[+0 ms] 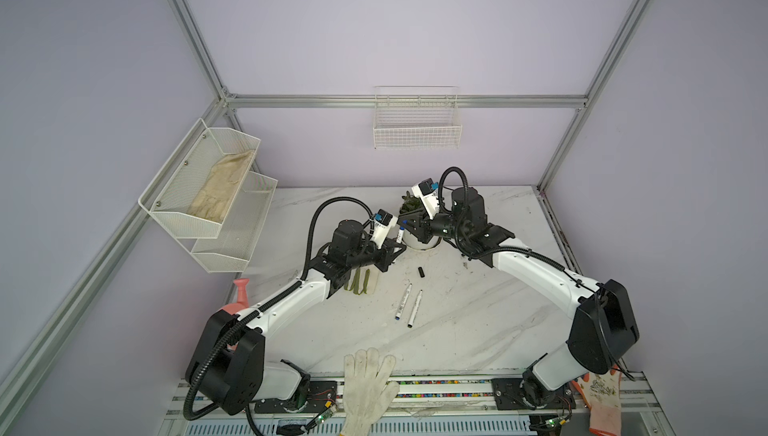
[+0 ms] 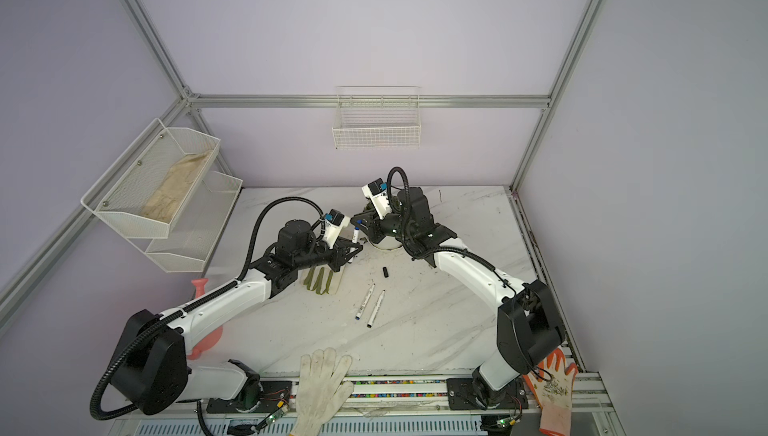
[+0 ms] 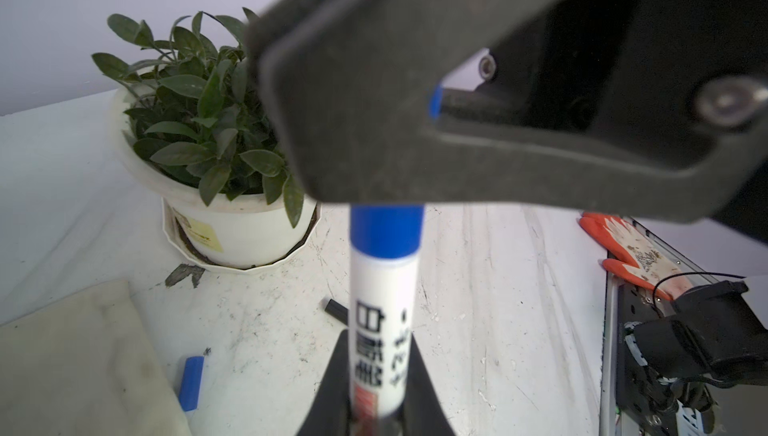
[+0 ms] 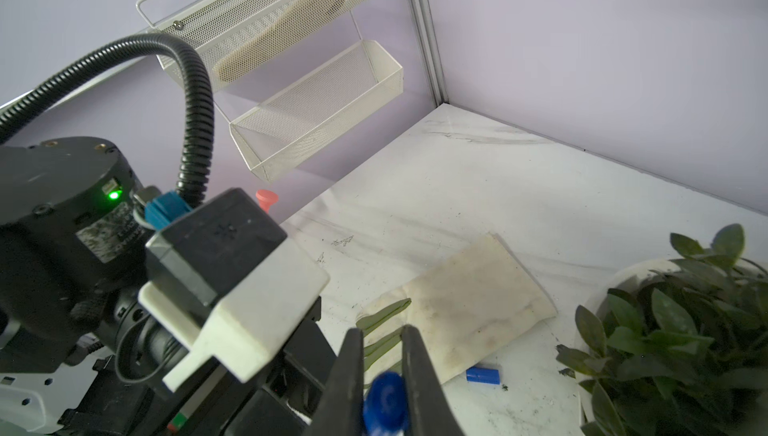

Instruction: Insert the pens into the pen caps

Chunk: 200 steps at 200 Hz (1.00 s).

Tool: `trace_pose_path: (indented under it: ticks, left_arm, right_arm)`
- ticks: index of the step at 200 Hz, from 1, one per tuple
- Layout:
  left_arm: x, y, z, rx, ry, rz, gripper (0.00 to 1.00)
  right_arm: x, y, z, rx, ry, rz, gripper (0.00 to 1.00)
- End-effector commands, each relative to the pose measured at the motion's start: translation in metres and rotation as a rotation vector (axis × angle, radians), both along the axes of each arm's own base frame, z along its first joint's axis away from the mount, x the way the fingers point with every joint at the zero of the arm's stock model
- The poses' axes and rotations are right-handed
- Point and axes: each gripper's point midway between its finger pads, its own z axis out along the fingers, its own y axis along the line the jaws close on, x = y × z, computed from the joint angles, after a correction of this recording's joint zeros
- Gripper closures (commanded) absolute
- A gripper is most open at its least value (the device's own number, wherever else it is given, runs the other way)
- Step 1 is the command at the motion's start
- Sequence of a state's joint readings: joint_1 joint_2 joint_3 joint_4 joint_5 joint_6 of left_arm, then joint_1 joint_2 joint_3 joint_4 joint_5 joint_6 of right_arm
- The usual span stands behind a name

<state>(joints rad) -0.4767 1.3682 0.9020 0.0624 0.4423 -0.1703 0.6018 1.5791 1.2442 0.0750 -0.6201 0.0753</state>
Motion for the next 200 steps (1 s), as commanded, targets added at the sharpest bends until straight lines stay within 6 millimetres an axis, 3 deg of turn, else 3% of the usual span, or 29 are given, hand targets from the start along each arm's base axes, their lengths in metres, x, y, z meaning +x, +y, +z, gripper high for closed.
trace_pose_path:
  ticks: [1, 60, 90, 121, 158, 200]
  left_arm:
    - [0.059, 0.086, 0.199, -0.352, -0.516, 0.476, 1.00]
    - [0.047, 0.089, 0.256, -0.497, -0.639, 0.372, 1.00]
    - [0.042, 0.107, 0.287, -0.617, -0.672, 0.336, 1.00]
    - [0.043, 0.127, 0.298, -0.704, -0.672, 0.351, 1.00]
    - [0.050, 0.115, 0.279, -0.647, -0.604, 0.319, 1.00]
    - [0.048, 0.071, 0.204, -0.535, -0.410, 0.216, 1.00]
  right_arm:
    - [-0.107, -0.016, -0.137, -0.335, 0.491, 0.240, 1.00]
    - [-0.109, -0.019, -0.148, -0.379, 0.503, 0.243, 1.00]
    - [-0.111, -0.020, -0.146, -0.377, 0.494, 0.247, 1.00]
    - [-0.111, -0.021, -0.144, -0.375, 0.483, 0.247, 1.00]
    - [-0.102, -0.020, -0.128, -0.330, 0.453, 0.240, 1.00]
    - [-0.077, -0.019, -0.092, -0.227, 0.393, 0.190, 1.00]
